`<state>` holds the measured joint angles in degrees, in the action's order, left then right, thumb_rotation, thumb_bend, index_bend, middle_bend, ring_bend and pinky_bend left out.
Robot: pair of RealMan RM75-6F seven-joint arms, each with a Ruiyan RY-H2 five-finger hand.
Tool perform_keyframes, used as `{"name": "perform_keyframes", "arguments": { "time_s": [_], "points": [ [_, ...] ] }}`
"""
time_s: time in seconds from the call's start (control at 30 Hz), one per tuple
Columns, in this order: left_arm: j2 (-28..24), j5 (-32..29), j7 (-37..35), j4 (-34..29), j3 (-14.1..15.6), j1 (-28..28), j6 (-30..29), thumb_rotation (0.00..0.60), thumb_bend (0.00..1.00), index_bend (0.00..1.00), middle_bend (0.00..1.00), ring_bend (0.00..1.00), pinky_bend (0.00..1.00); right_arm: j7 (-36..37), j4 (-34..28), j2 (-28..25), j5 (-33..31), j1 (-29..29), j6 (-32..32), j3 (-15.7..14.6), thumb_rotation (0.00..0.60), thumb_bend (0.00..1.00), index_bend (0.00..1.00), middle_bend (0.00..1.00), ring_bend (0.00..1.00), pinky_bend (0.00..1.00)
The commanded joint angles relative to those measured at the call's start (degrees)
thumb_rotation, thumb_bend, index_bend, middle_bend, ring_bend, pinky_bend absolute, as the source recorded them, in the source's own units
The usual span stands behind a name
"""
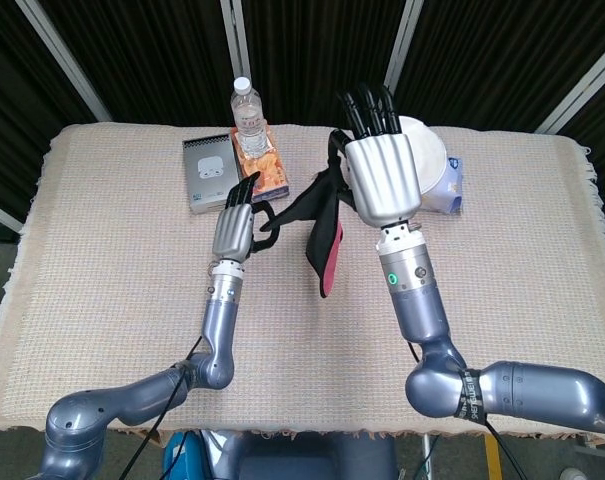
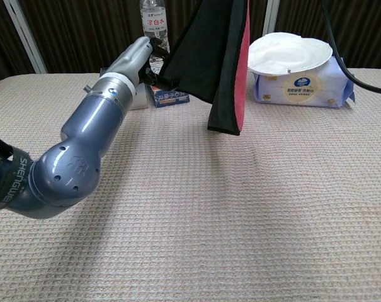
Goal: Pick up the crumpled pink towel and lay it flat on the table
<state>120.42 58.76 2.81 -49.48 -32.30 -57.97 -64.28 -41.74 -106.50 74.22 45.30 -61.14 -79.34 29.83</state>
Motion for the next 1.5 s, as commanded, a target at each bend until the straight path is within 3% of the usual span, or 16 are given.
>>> {"name": "perform_keyframes", "arguments": {
  "time_s": [0.03, 0.2, 0.4, 0.83, 1.2, 1.5],
  "points": [
    [-0.31, 0.33, -0.11, -0.45, 0.11, 0.09, -0.45, 0.600, 0.47, 0.63, 0.03, 0.00, 0.02, 0.33, -0.47, -0.50, -0.46, 0.33, 0.02, 0.25, 0.600, 0.48, 0.60, 0.14, 0.02, 0.00],
    [-2.30, 1.47, 0.17, -2.98, 0.22, 0.70, -1.95, 0.600, 0.47, 0.65, 0.03, 0.00, 0.02, 1.02, -0.74, -1.50, -0.71, 1.19, 0.07, 0.18, 0.600, 0.47, 0.60, 0.14, 0.02, 0.00],
    [-7.46, 3.45, 1.72, -10.20, -0.69, 1.81, -5.13, 0.600, 0.47, 0.65, 0.03, 0.00, 0.02, 2.91, -0.36, -2.52, -0.55, 2.84, 0.23, -0.42, 0.600, 0.47, 0.60, 0.14, 0.02, 0.00],
    [-18.60, 2.96, 12.96, -26.31, -2.29, 3.04, -7.52, 0.600, 0.48, 0.68, 0.05, 0.00, 0.02, 6.86, -0.42, -3.83, 1.66, 6.80, 0.68, -3.21, 0.600, 0.47, 0.60, 0.14, 0.02, 0.00],
    [-22.18, 1.63, 16.82, -31.02, -1.57, 3.65, -8.63, 0.600, 0.48, 0.68, 0.05, 0.00, 0.02, 10.60, 0.60, -4.44, 2.48, 9.60, 1.46, -4.37, 0.600, 0.47, 0.60, 0.14, 0.02, 0.00],
    [-19.79, -0.38, 16.54, -25.94, -0.23, 1.74, -7.05, 0.600, 0.48, 0.68, 0.05, 0.00, 0.02, 14.36, 7.63, -2.20, 2.16, 10.03, 4.62, -4.97, 0.600, 0.47, 0.60, 0.14, 0.02, 0.00]
  ]
}}
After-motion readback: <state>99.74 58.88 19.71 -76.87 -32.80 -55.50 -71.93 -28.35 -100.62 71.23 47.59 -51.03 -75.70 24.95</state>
